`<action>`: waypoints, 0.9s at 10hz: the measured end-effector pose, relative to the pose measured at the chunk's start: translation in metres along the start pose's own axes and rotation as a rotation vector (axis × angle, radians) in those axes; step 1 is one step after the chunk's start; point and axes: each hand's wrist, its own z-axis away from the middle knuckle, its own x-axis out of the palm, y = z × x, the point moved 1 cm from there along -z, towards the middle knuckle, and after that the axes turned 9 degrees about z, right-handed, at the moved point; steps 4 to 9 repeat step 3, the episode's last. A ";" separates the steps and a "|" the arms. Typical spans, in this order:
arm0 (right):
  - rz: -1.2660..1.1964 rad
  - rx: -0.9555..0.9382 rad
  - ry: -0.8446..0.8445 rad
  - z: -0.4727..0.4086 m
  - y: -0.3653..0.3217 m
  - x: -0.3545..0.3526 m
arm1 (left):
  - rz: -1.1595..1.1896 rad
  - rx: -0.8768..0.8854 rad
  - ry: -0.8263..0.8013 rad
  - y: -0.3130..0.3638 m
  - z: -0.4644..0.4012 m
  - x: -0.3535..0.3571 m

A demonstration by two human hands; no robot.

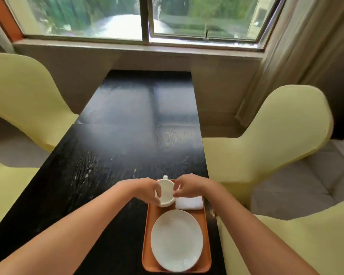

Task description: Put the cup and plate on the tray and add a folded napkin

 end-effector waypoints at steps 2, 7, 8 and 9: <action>0.020 -0.007 -0.004 0.012 -0.020 -0.108 | 0.045 -0.100 -0.132 0.027 0.030 -0.113; 0.043 0.011 -0.008 0.024 -0.030 -0.164 | 0.040 -0.159 -0.176 0.043 0.059 -0.171; 0.043 0.011 -0.008 0.024 -0.030 -0.164 | 0.040 -0.159 -0.176 0.043 0.059 -0.171; 0.043 0.011 -0.008 0.024 -0.030 -0.164 | 0.040 -0.159 -0.176 0.043 0.059 -0.171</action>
